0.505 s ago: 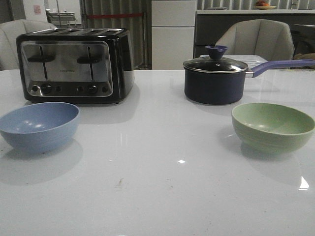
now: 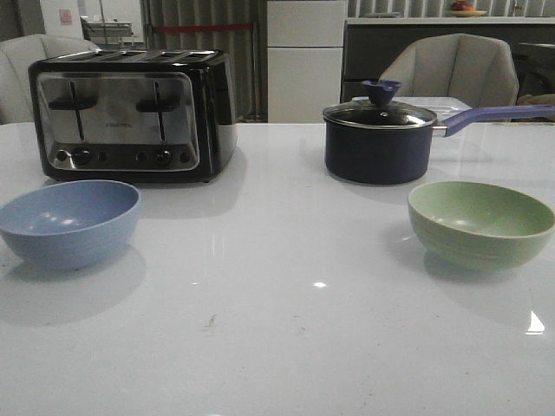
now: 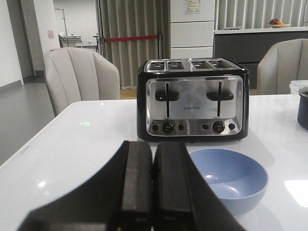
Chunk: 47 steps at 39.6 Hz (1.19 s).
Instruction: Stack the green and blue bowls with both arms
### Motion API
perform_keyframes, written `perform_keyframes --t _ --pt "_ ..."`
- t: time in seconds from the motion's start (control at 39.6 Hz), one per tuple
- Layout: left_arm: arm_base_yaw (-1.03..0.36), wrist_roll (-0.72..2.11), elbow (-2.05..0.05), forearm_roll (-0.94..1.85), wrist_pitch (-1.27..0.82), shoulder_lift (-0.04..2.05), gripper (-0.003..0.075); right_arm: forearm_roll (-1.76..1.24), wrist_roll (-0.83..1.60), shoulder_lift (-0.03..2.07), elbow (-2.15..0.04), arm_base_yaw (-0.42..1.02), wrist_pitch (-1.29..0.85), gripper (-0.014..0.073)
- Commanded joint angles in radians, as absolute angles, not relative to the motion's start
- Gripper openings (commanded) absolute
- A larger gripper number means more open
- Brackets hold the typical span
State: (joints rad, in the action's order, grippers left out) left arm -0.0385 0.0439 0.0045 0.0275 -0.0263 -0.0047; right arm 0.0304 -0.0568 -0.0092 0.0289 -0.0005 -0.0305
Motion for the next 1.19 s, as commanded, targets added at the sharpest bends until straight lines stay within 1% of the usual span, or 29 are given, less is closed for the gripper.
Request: perform_keyframes --t 0.0,0.28,0.38,0.48,0.58,0.73,0.99,1.16 --pt "-0.046 0.035 0.011 0.029 0.061 -0.021 0.0098 0.027 -0.046 -0.029 0.024 -0.005 0.055 0.0028" --pt "-0.046 0.035 0.011 0.029 0.063 -0.021 0.0098 0.027 -0.046 -0.029 0.024 -0.005 0.066 0.0028" --pt "-0.046 0.035 0.006 0.029 0.107 -0.021 0.0098 0.027 -0.046 -0.029 0.013 -0.005 0.1 0.0028" --pt "-0.048 0.035 -0.041 0.029 0.115 -0.021 0.0098 0.027 -0.046 -0.029 -0.045 -0.005 0.08 0.0028" --pt "-0.048 0.035 -0.142 0.029 0.088 -0.018 0.0098 0.027 -0.046 -0.028 -0.145 -0.005 0.008 0.0028" --pt "-0.048 0.035 -0.327 0.029 -0.035 0.028 0.0098 0.027 -0.046 0.018 -0.318 -0.005 -0.139 0.0028" --pt "-0.048 0.035 -0.618 0.031 -0.294 0.204 0.0098 0.027 -0.046 0.212 -0.586 -0.005 -0.389 0.0028" --pt "-0.048 0.035 -0.729 0.033 -0.453 0.334 0.0098 0.027 -0.046 0.354 -0.693 -0.005 -0.546 0.0028"
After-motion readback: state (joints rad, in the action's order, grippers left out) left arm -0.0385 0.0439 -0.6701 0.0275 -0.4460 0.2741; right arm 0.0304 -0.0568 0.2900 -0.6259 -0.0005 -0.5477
